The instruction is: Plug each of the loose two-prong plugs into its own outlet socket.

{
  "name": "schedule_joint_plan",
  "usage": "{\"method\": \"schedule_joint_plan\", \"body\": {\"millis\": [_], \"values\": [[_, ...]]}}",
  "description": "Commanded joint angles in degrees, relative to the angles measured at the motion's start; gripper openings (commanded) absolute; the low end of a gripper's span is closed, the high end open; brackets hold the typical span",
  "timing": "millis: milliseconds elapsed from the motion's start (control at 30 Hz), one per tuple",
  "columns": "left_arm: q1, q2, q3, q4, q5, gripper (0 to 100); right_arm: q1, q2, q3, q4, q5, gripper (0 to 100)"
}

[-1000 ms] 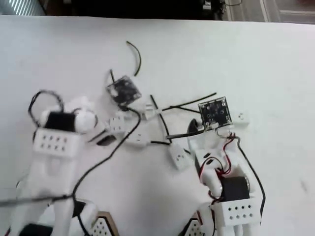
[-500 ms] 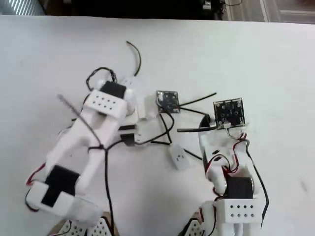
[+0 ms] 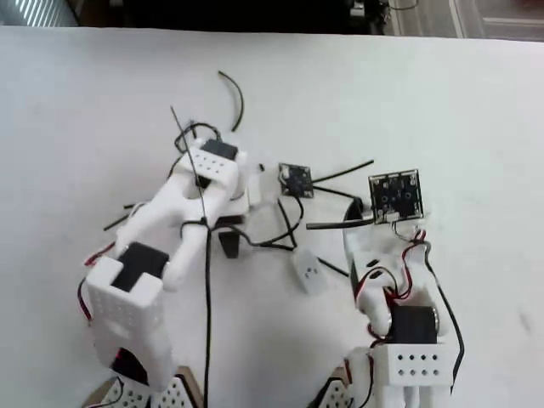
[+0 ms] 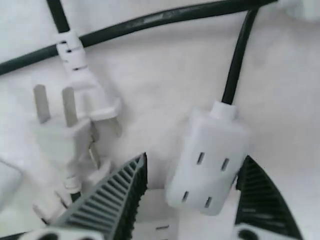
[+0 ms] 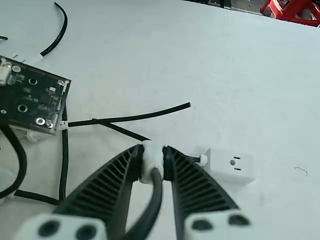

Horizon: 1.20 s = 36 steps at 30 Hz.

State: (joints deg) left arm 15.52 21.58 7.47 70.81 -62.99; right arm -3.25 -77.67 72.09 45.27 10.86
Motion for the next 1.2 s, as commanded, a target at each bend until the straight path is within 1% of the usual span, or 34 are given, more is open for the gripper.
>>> {"method": "schedule_joint_plan", "body": {"millis": [0, 100, 200, 400, 467, 500, 600, 667, 767, 833, 967, 1100, 1167], "values": [[0.66, -0.4, -2.2, -0.7, 0.09, 19, 0.66, -0.84, -0.44, -1.01, -0.44, 1.8], [2.77, -0.4, -1.76, -0.62, 1.41, 10, 0.66, -1.1, -0.53, -1.01, -0.35, 1.8], [5.14, -0.4, -1.76, -0.53, 8.88, 3, 0.75, -1.1, -0.53, -1.01, -0.35, 1.8], [9.89, -0.4, -2.2, -0.53, 25.05, 3, 0.75, -1.1, -0.53, -1.01, -0.35, 1.8], [11.12, -0.57, -2.2, -0.44, 28.92, 3, 0.75, -1.1, -0.53, -0.92, -0.35, 1.8], [11.56, -0.84, -2.29, 0.53, 29.71, 3, 0.75, -1.1, -0.53, -0.92, -0.35, 1.8], [12.7, -3.21, -3.25, 5.19, 29.45, 9, 0.75, -1.1, -0.53, -0.92, -0.26, 1.8], [12.44, -5.67, -3.69, 7.21, 32.35, 15, 0.75, -1.1, -0.62, -0.92, -0.18, 1.8], [10.07, -9.63, -3.6, 7.91, 36.57, 27, 0.84, -1.1, -0.7, -0.92, -0.09, 1.8], [8.04, -12.18, -3.6, 8.62, 37.01, 31, 0.84, -1.1, -0.7, -0.84, 0.0, 1.8], [5.14, -17.1, -3.6, 10.81, 37.01, 31, 0.66, -1.1, -1.85, 0.75, -0.26, 1.8], [2.24, -19.65, -3.52, 13.01, 37.1, 31, 0.31, -1.01, -6.42, 6.64, -0.35, 1.8], [-0.4, -21.05, -3.52, 14.33, 38.51, 30, 0.13, -0.92, -8.35, 8.92, -0.35, 1.8]]}}
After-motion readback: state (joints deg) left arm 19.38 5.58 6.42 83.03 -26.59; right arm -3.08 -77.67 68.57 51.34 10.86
